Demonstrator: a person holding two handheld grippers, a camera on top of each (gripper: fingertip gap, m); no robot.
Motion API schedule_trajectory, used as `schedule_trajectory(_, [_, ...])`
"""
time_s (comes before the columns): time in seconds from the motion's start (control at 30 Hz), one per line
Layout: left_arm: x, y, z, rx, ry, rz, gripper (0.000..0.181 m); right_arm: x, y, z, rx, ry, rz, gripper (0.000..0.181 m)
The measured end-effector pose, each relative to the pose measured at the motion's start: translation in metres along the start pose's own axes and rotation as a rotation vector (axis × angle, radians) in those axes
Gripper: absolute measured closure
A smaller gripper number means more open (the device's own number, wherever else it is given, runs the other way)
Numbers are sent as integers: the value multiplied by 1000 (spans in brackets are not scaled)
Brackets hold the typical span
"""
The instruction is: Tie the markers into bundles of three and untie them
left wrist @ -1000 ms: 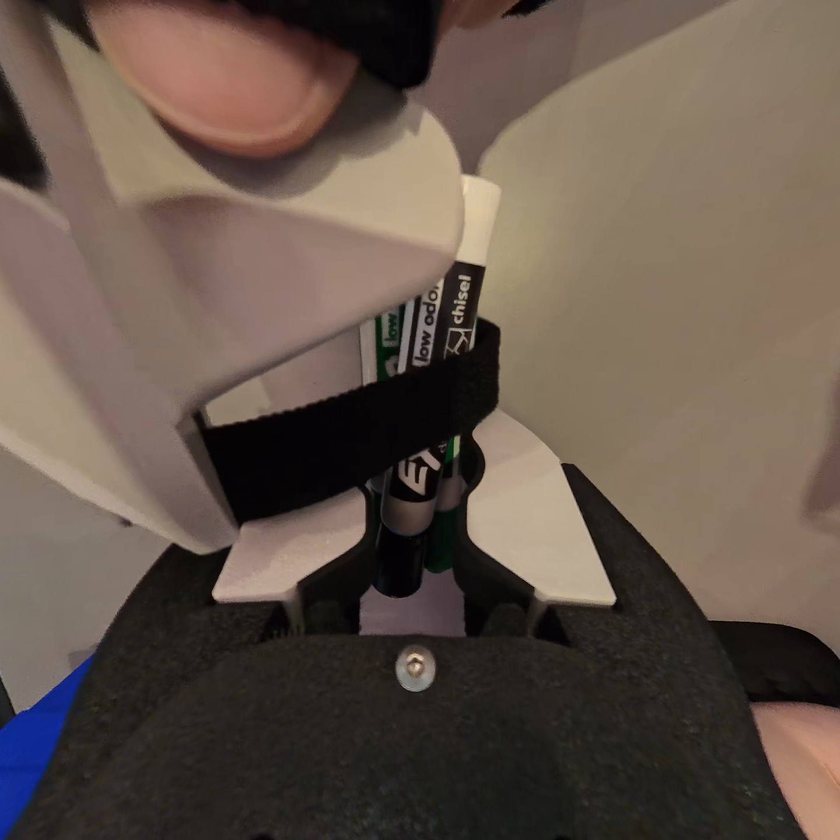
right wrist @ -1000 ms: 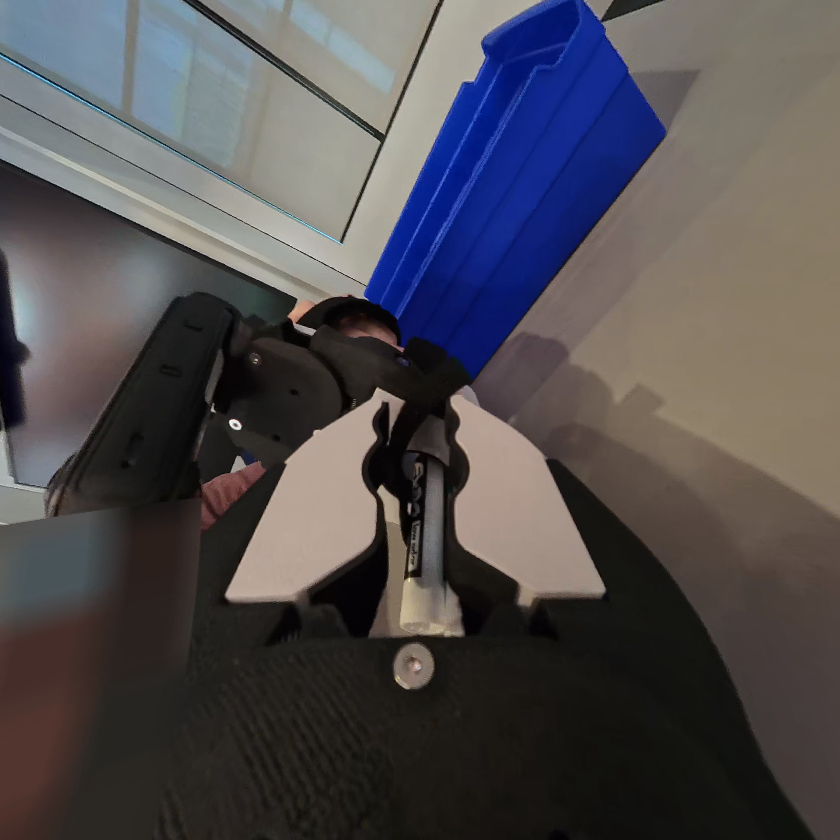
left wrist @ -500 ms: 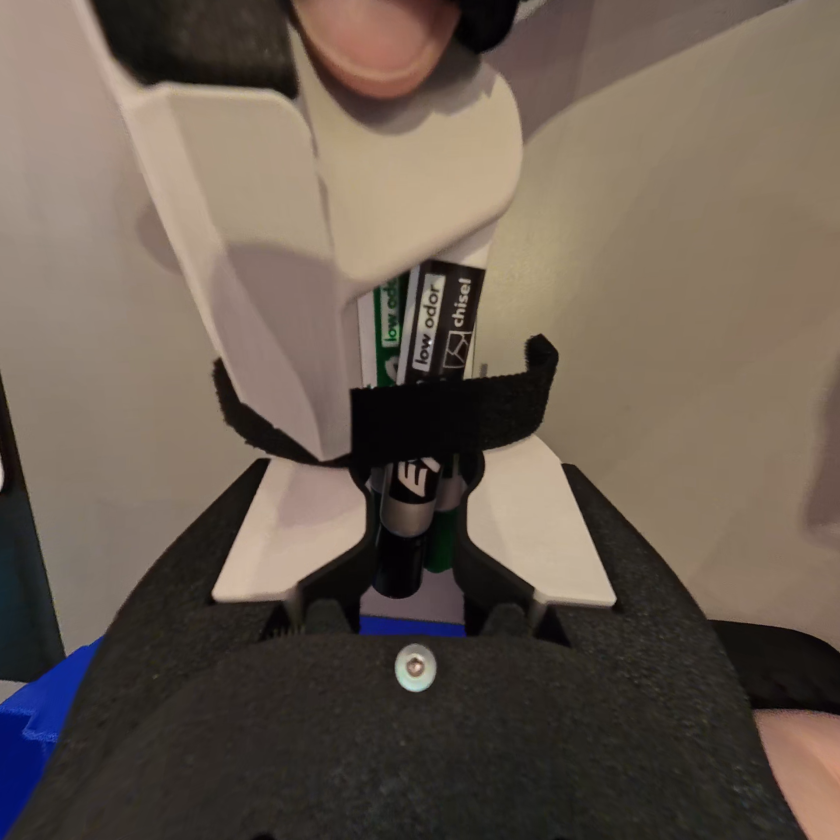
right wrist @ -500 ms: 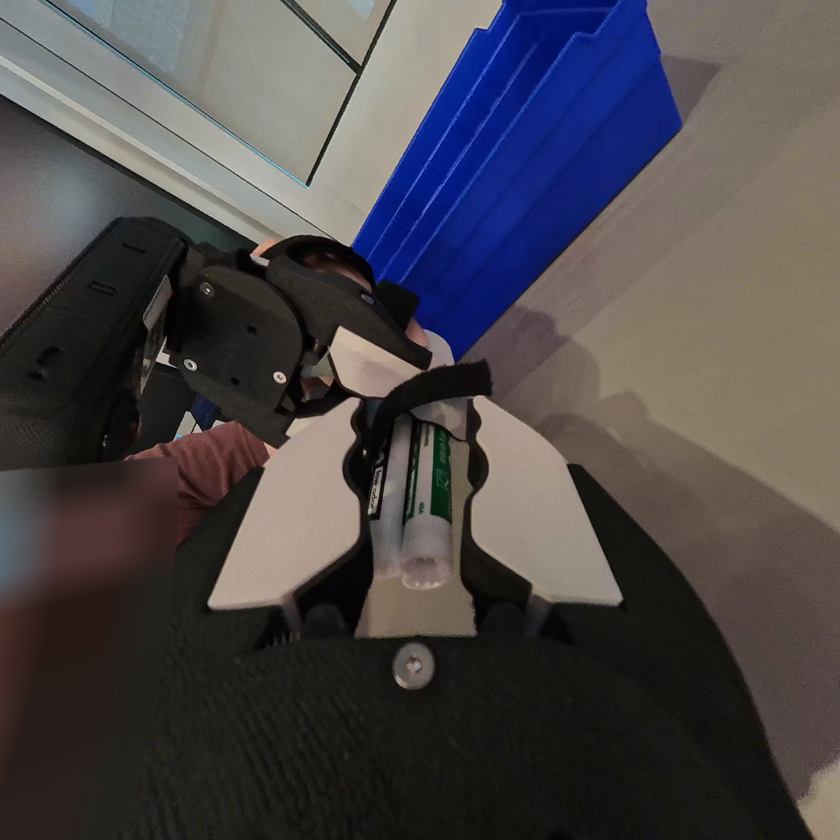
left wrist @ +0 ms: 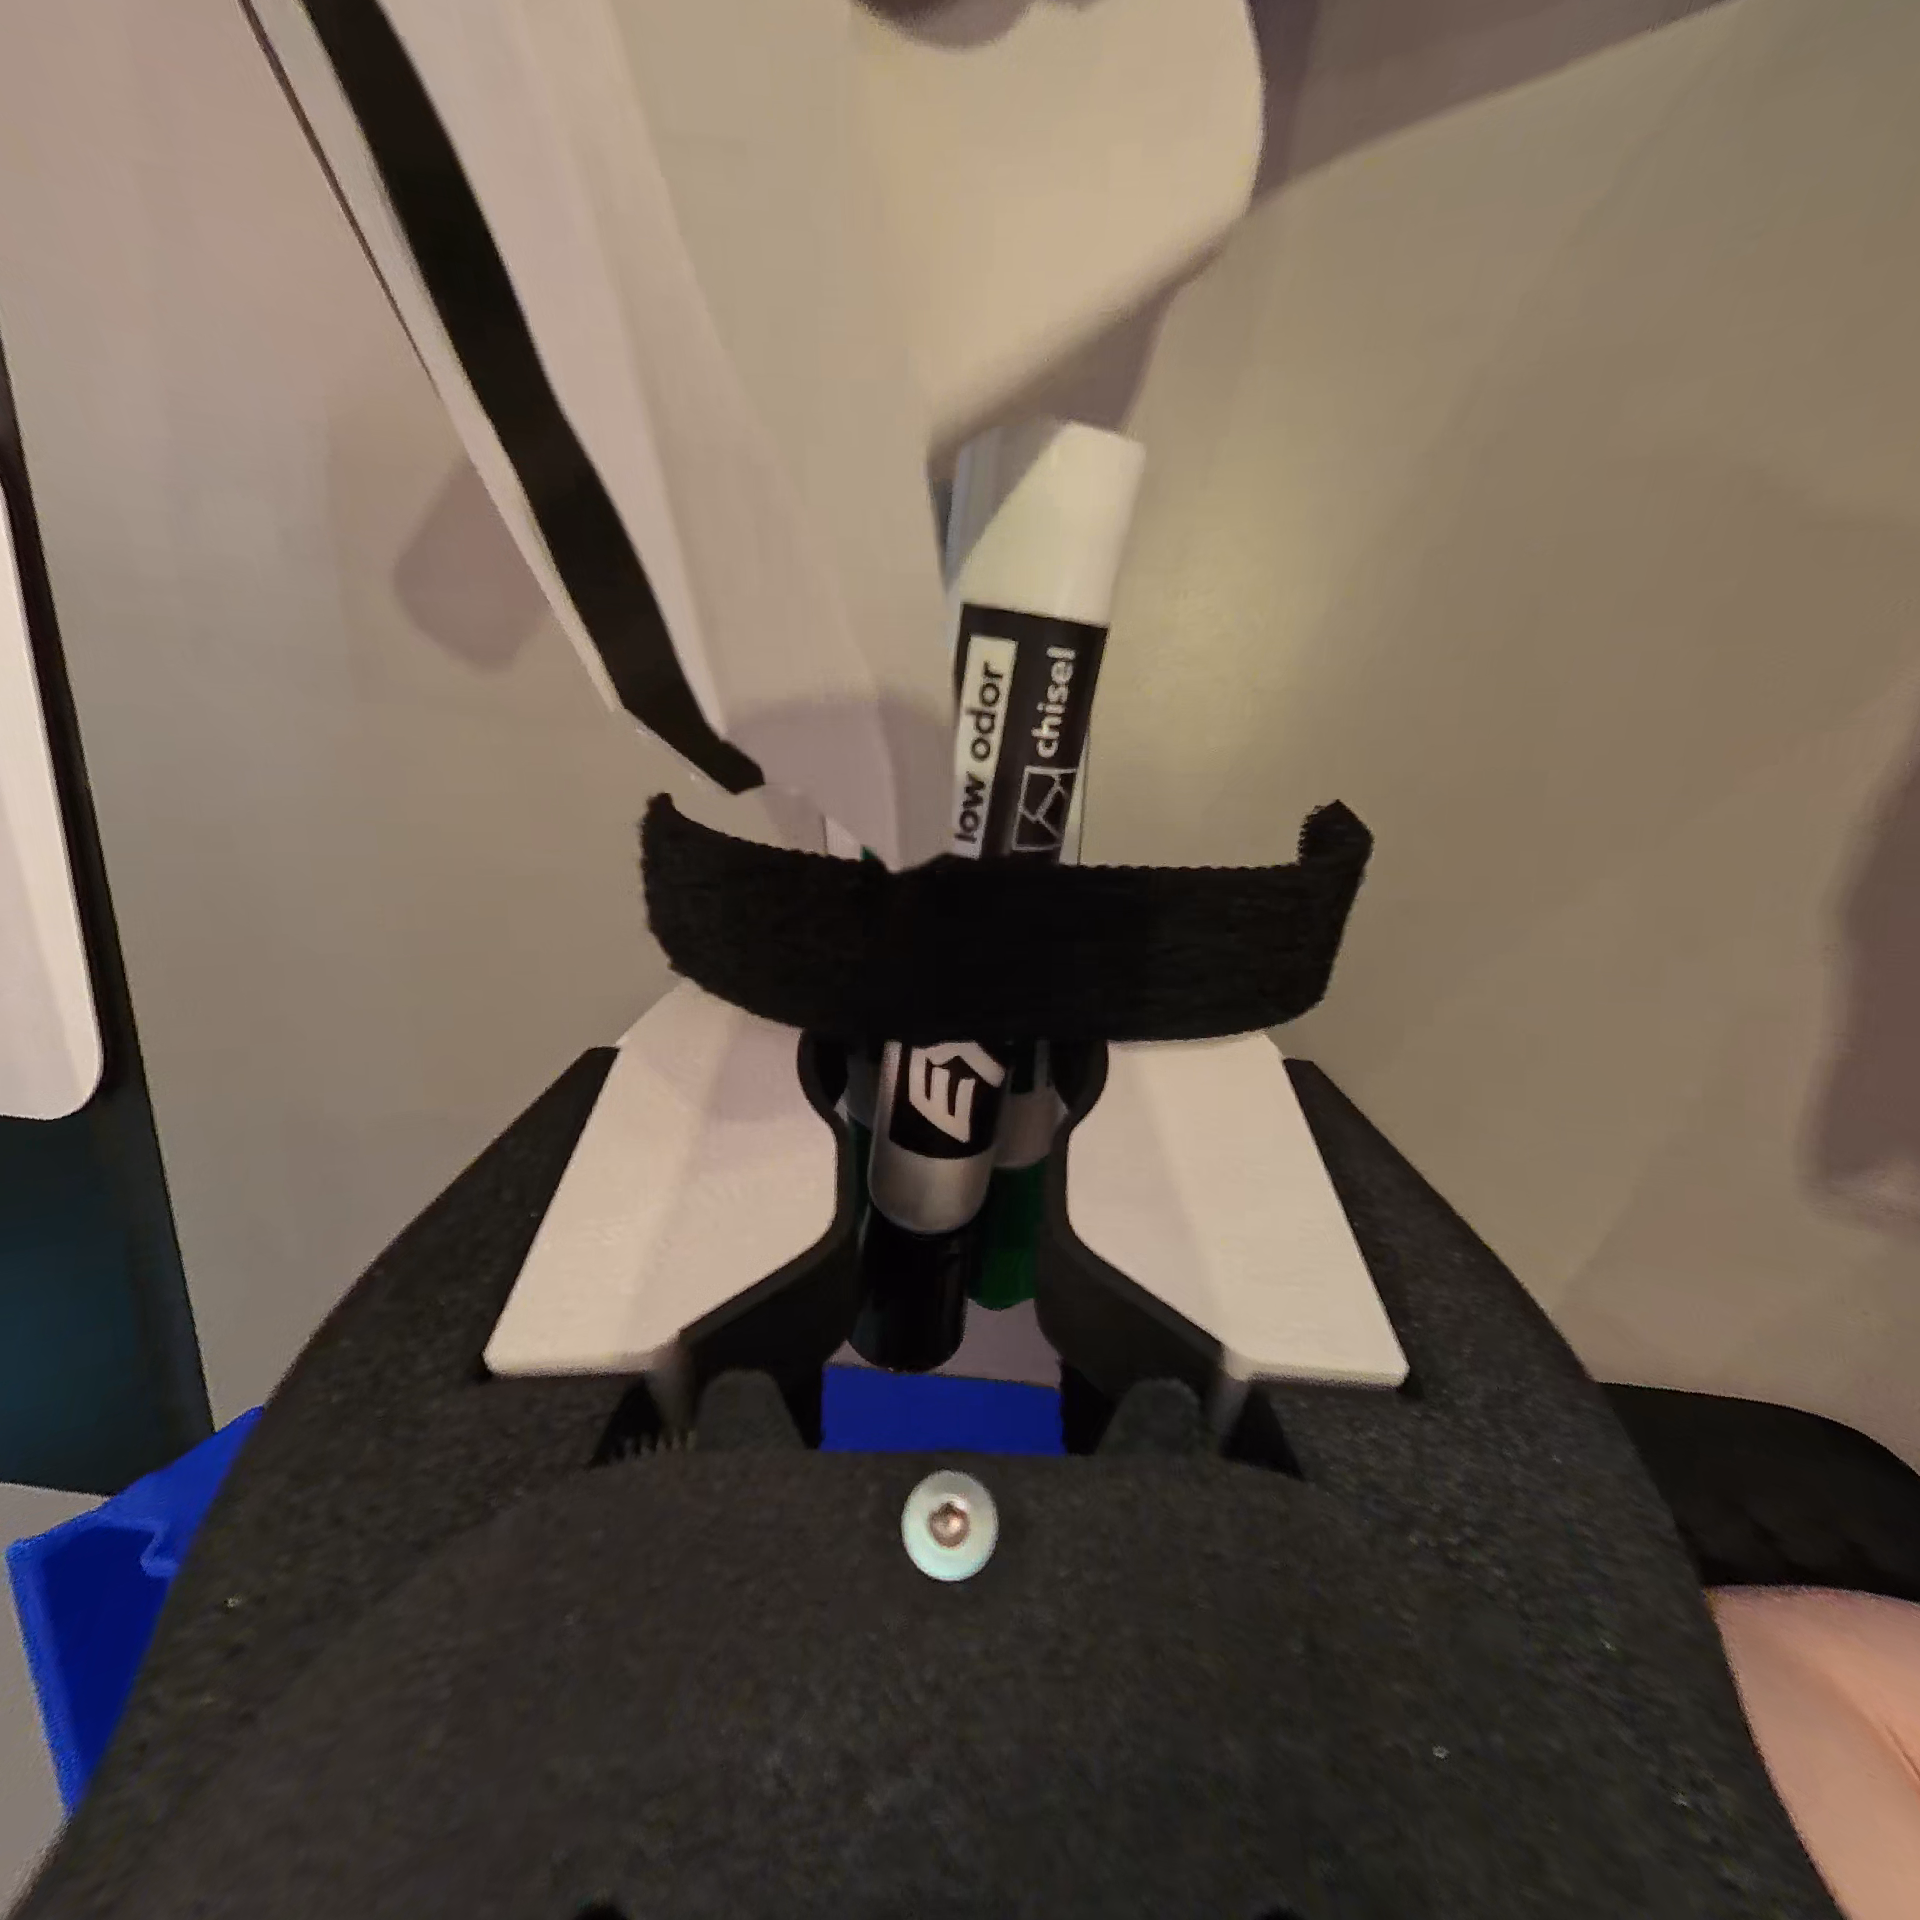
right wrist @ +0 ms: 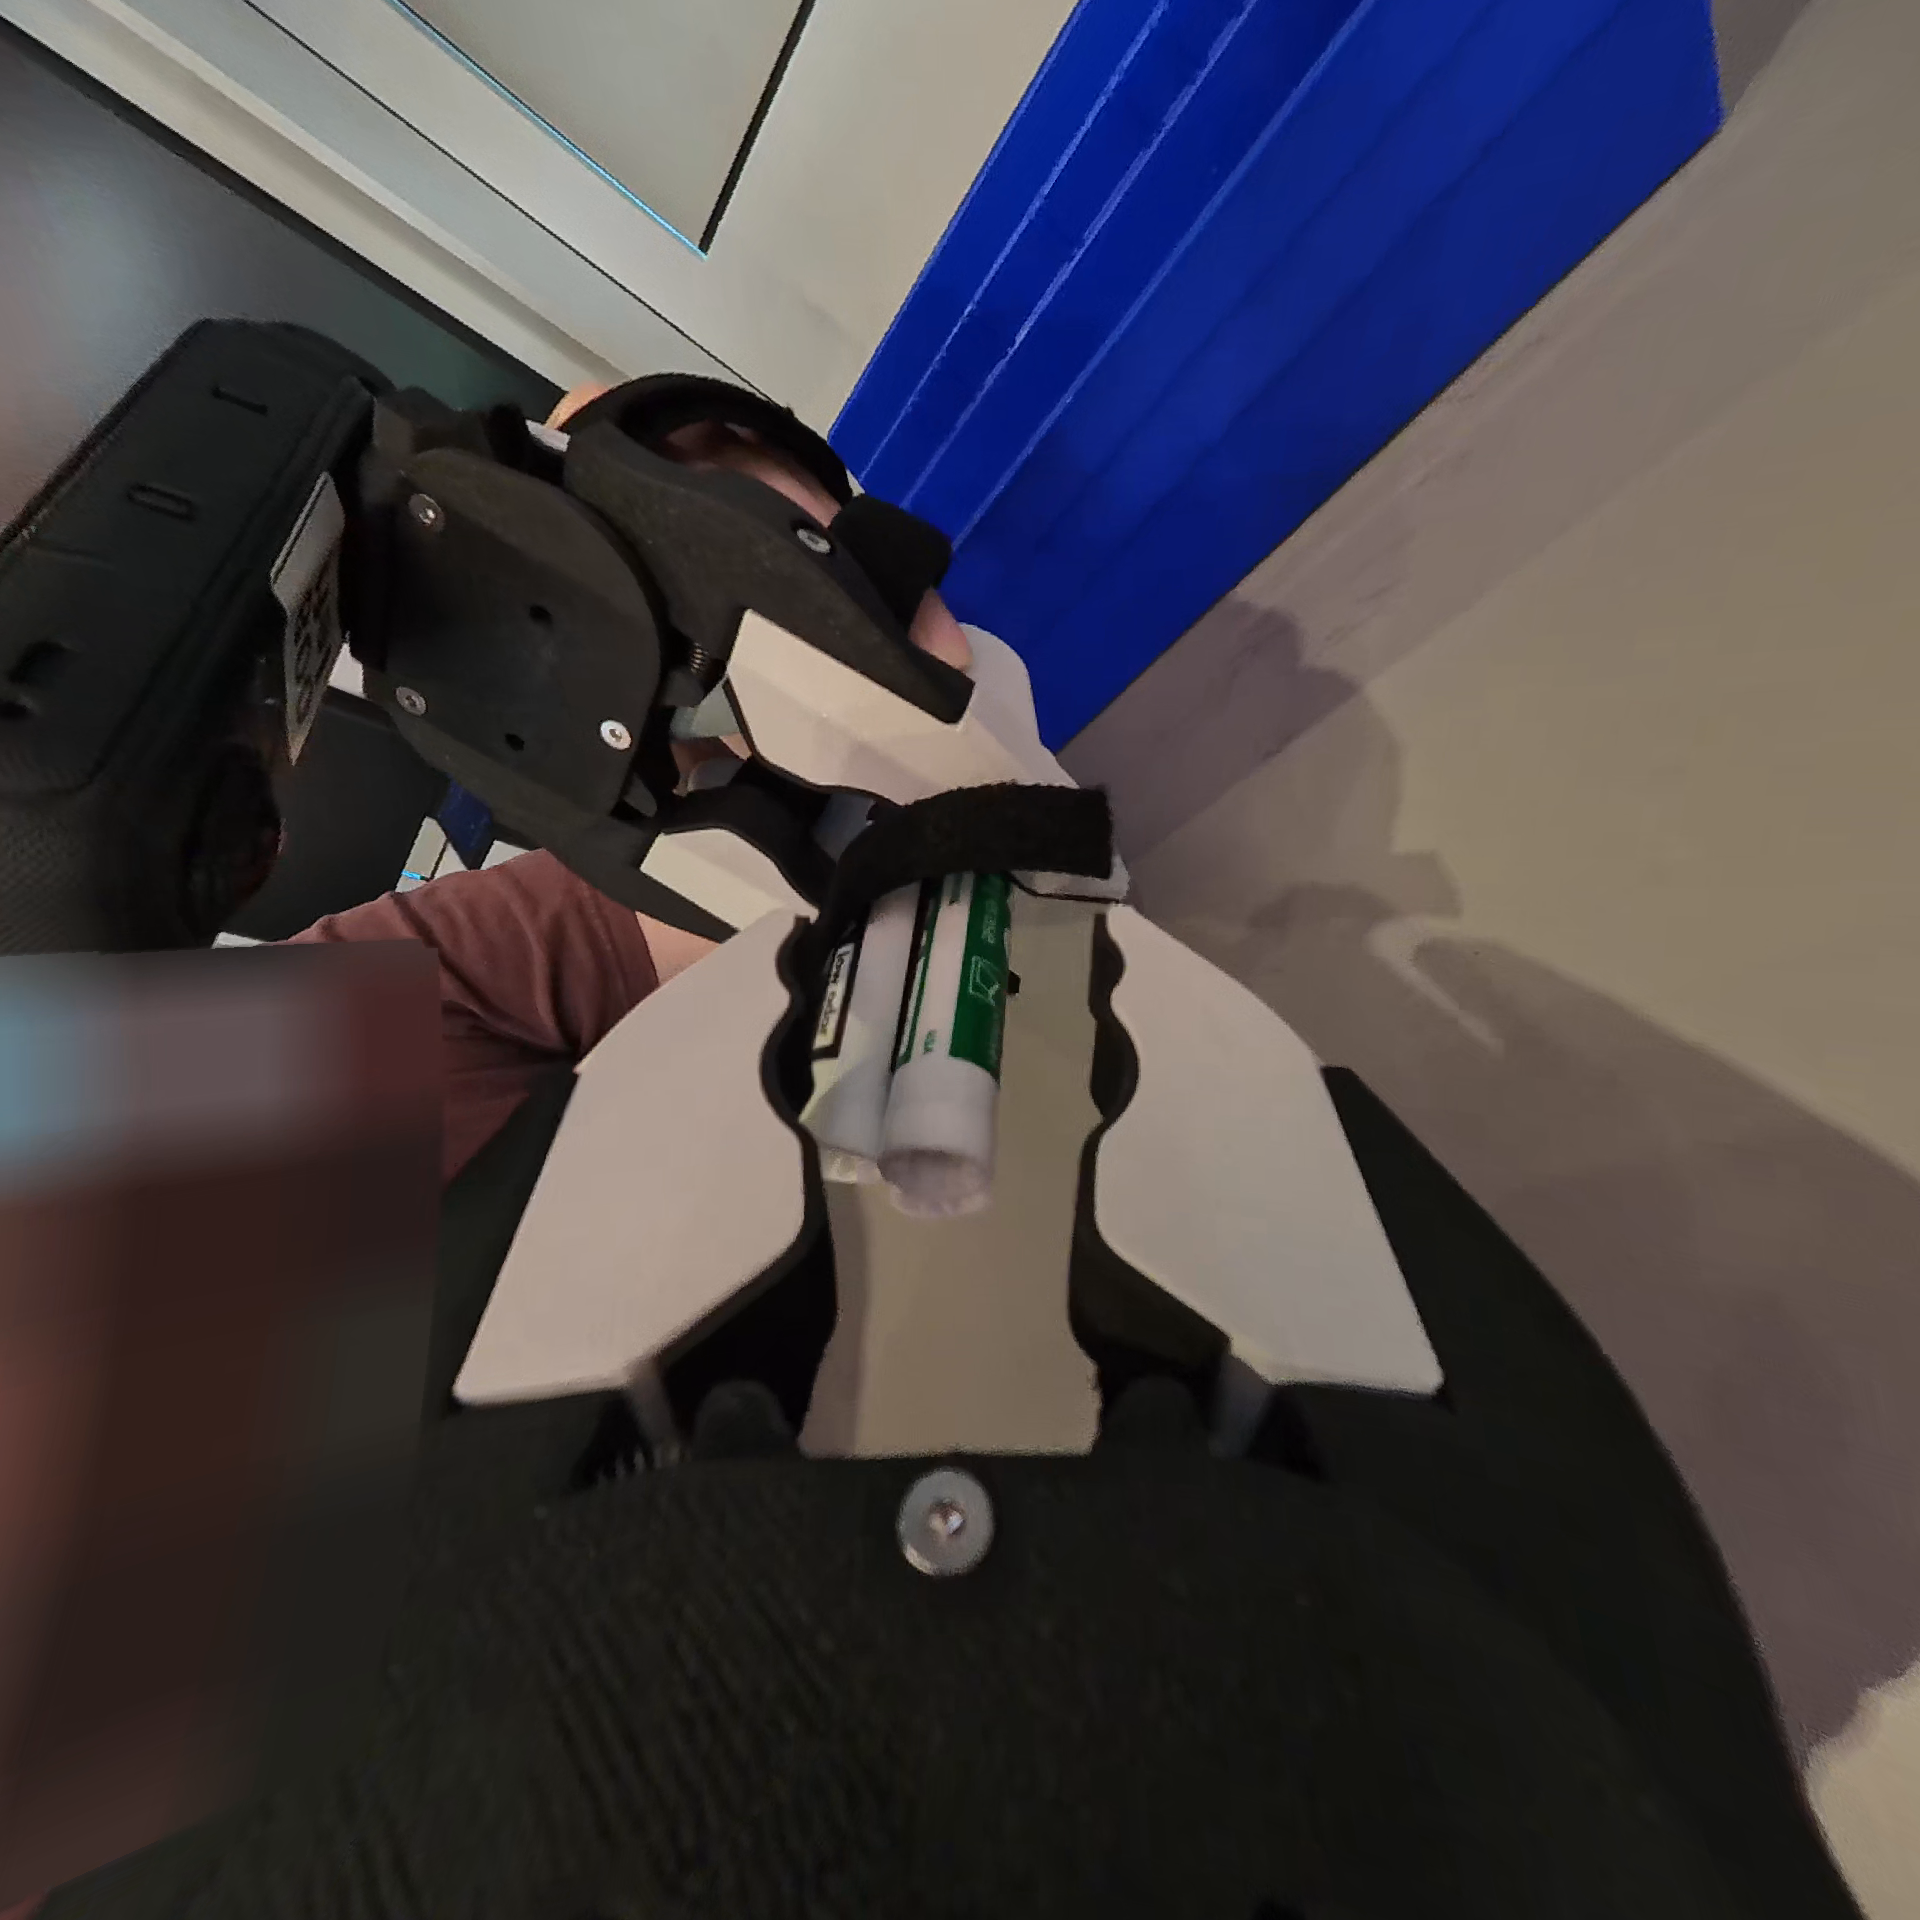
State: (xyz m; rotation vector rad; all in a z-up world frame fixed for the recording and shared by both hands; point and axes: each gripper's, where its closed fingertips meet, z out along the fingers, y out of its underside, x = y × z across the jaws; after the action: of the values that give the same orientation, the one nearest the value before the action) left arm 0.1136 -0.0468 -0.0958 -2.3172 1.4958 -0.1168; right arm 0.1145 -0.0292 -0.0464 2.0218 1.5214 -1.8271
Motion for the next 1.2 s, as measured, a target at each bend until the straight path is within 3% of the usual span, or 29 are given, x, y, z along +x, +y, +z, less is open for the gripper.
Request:
schedule_trajectory(0.23, [7,-2,-5,43,64,-17,145,-1,-16,-16,93,15,-123,115])
schedule_trajectory(0.43, [19,-6,-6,97,201,-55,145,-14,-31,-27,187,1,-300,116])
schedule_trajectory(0.6, [12,2,-5,74,169,-63,145,-25,-30,-34,196,-20,-400,122])
schedule_trajectory(0.7, [5,18,2,-13,126,-64,145,-26,-31,-38,214,0,-487,127])
schedule_trajectory(0.87, [1,46,21,-178,106,-57,144,-14,-17,-26,113,52,-555,135])
schedule_trajectory(1.07, [1,44,26,-143,156,-99,145,-41,-10,-20,103,72,-852,143])
schedule_trajectory(1.2, [3,46,29,-137,186,-107,145,-60,5,-20,43,-18,-886,142])
